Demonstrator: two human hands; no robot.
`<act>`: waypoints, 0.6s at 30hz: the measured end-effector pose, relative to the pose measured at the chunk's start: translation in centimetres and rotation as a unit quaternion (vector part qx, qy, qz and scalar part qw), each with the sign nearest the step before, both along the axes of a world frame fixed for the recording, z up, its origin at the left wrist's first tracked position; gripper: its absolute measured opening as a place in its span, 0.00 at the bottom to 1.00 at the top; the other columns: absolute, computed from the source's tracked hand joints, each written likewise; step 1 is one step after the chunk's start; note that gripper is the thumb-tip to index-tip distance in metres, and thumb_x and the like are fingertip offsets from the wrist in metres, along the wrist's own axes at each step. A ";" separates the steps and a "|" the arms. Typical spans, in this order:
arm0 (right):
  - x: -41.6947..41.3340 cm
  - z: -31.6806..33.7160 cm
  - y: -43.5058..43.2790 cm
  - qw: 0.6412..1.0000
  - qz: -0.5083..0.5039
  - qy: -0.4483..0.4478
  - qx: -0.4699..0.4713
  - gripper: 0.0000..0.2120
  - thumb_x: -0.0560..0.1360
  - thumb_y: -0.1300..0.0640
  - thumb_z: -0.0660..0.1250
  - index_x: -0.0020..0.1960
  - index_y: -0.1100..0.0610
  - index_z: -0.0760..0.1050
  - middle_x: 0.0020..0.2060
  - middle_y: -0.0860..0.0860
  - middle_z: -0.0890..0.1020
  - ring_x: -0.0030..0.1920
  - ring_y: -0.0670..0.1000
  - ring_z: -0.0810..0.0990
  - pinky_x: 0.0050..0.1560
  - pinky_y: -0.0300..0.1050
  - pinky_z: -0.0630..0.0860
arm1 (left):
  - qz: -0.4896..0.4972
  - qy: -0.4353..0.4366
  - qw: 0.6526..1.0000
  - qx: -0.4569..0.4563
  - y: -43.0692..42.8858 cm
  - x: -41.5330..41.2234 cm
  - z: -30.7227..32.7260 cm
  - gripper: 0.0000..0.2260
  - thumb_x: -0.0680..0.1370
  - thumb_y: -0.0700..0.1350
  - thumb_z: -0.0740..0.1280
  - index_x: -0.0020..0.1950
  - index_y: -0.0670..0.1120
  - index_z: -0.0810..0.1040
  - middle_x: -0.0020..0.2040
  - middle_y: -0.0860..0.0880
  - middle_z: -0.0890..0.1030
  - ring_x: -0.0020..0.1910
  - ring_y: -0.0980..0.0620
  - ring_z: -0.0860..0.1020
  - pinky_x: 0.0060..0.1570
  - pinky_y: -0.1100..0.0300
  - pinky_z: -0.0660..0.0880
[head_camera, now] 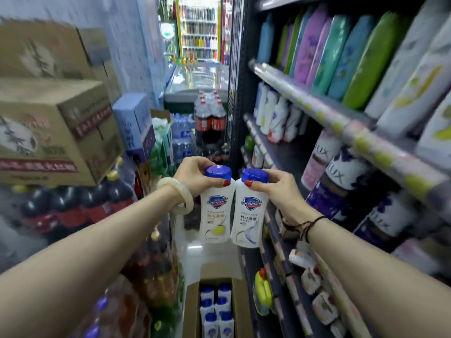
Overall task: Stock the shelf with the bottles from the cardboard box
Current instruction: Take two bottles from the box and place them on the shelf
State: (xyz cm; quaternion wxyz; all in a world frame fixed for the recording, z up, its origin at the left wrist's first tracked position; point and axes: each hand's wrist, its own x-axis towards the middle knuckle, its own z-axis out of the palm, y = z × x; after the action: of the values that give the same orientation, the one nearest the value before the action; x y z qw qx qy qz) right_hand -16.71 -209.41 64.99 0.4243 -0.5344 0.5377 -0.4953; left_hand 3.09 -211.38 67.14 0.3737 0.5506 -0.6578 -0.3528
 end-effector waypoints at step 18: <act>-2.2 19.9 9.2 0.990 -0.088 -0.010 -0.110 0.08 0.66 0.63 0.75 0.45 0.58 0.80 0.39 0.53 0.85 0.36 0.50 0.85 0.35 0.42 0.80 | -0.164 0.012 0.977 -0.135 4.5 -2.1 20.6 0.10 0.67 0.42 0.76 0.45 0.45 0.79 0.38 0.49 0.83 0.31 0.58 0.82 0.32 0.66 0.78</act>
State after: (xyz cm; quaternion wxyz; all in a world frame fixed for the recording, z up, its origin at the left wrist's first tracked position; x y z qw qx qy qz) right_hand -18.95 -200.24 84.86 0.3230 -0.5237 0.5204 -0.5921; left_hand 1.02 -206.85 87.73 0.3896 0.3756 -0.7760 -0.3240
